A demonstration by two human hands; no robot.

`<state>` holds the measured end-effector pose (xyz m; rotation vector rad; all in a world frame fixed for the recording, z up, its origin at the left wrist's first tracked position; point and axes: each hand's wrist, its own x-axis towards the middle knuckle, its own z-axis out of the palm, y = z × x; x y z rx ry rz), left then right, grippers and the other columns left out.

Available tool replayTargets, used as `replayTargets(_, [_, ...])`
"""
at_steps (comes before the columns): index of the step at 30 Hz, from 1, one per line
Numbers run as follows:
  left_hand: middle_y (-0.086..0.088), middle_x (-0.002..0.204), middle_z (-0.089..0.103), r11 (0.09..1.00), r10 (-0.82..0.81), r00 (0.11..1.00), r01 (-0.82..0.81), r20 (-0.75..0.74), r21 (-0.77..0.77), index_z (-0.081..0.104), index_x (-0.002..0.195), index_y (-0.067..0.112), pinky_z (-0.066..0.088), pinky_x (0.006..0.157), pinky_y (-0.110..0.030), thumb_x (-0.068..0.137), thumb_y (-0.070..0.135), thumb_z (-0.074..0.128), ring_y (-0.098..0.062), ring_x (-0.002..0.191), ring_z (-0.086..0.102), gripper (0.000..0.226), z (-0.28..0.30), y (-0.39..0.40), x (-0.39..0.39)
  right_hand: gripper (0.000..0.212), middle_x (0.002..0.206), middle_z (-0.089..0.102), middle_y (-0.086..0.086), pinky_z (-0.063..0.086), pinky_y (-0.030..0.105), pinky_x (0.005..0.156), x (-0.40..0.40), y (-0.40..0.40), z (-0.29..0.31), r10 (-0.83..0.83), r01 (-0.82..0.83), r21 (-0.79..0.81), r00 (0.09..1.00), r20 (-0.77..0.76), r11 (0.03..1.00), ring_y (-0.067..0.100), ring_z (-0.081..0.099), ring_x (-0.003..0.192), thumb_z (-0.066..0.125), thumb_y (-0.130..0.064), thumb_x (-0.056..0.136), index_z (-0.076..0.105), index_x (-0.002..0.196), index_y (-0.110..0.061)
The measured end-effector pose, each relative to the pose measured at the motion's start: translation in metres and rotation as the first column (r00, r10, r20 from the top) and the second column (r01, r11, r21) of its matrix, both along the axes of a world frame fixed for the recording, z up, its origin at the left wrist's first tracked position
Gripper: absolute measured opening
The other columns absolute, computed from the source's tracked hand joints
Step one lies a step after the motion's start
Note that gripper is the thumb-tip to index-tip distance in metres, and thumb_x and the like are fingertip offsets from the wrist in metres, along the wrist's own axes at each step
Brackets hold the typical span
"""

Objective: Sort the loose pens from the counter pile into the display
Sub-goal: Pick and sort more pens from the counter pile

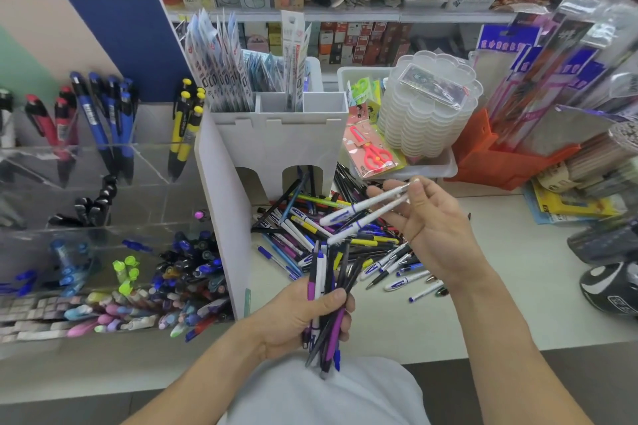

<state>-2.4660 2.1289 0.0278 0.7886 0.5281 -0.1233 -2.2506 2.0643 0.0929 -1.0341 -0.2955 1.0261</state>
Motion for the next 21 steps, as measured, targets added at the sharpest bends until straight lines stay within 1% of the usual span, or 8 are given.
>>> replayTargets(3, [-0.018,0.079,0.062,0.995,0.103,0.988,-0.104,-0.119,-0.001,0.065,0.095,0.001,0.057,0.072,-0.038,0.097,0.025,0.061,-0.029,0.069,0.063,0.024,-0.002,0.000,0.000,0.014,0.099,0.075,0.013,0.060,0.040,0.083,0.002,0.001,-0.004,-0.037,0.037,0.028,0.999,0.012,0.999,0.035,0.072,0.104,0.041,-0.019,0.101,0.046,0.106,-0.007])
replayTargets(5, [-0.018,0.078,0.063,0.989,0.149,0.974,-0.146,-0.173,0.033,0.066,0.094,0.003,0.055,0.080,-0.043,0.094,0.027,0.062,-0.029,0.069,0.062,0.024,-0.006,0.003,-0.003,0.014,0.085,0.069,0.006,0.060,0.044,0.082,0.002,0.001,-0.009,-0.064,0.063,0.031,0.998,0.011,0.998,0.029,0.072,0.089,0.034,-0.016,0.107,0.045,0.101,-0.008])
replayTargets(7, [-0.018,0.078,0.063,0.983,0.181,0.964,-0.174,-0.197,0.049,0.069,0.091,0.005,0.048,0.086,-0.048,0.093,0.027,0.063,-0.029,0.070,0.062,0.023,-0.009,0.007,-0.007,0.011,0.077,0.056,0.003,0.061,0.043,0.076,-0.005,-0.003,-0.014,-0.069,0.069,0.010,0.997,-0.033,0.998,0.020,0.061,0.071,0.035,-0.015,0.107,0.043,0.100,-0.011])
replayTargets(9, [-0.019,0.078,0.062,0.977,0.213,0.954,-0.204,-0.210,0.060,0.070,0.089,0.004,0.051,0.084,-0.047,0.092,0.025,0.064,-0.029,0.068,0.061,0.023,-0.011,0.011,-0.011,0.006,0.074,0.047,0.003,0.055,0.034,0.065,-0.023,-0.011,-0.020,-0.023,0.018,-0.042,0.994,-0.110,0.999,0.016,0.048,0.063,0.041,-0.017,0.101,0.044,0.103,-0.012])
replayTargets(11, [-0.019,0.078,0.062,0.975,0.221,0.953,-0.214,-0.207,0.058,0.071,0.088,0.003,0.053,0.082,-0.045,0.091,0.024,0.064,-0.028,0.068,0.060,0.022,-0.012,0.012,-0.014,0.017,0.072,0.042,0.003,0.045,0.028,0.056,-0.051,-0.023,-0.030,0.046,-0.076,-0.130,0.974,-0.222,0.989,0.014,0.041,0.059,0.043,-0.015,0.099,0.047,0.114,-0.010])
replayTargets(16, [-0.028,0.091,0.059,0.983,0.179,0.969,-0.172,-0.172,0.059,0.063,0.108,-0.007,0.052,0.080,-0.048,0.096,0.031,0.067,-0.036,0.081,0.056,0.040,-0.017,0.013,-0.016,0.027,0.068,0.043,0.003,0.042,0.029,0.054,-0.111,-0.048,-0.050,0.164,-0.256,-0.233,0.921,-0.354,0.938,0.015,0.040,0.055,0.046,-0.020,0.103,0.051,0.119,0.001])
replayTargets(19, [-0.027,0.094,0.058,0.986,0.161,0.977,-0.152,-0.140,0.074,0.064,0.105,-0.003,0.054,0.074,-0.044,0.096,0.030,0.065,-0.035,0.084,0.058,0.034,-0.015,0.013,-0.015,0.028,0.066,0.036,0.002,0.041,0.027,0.048,-0.116,-0.052,-0.046,0.209,-0.313,-0.261,0.910,-0.359,0.913,0.013,0.033,0.051,0.048,-0.025,0.105,0.058,0.115,-0.001])
replayTargets(21, [-0.022,0.087,0.059,0.984,0.157,0.981,-0.145,-0.117,0.101,0.064,0.101,0.000,0.055,0.072,-0.041,0.095,0.026,0.061,-0.029,0.076,0.059,0.027,-0.013,0.012,-0.012,0.021,0.060,0.033,-0.002,0.030,0.021,0.042,-0.105,-0.046,-0.037,0.246,-0.311,-0.312,0.942,-0.229,0.898,0.009,0.026,0.047,0.055,-0.027,0.101,0.059,0.104,-0.006])
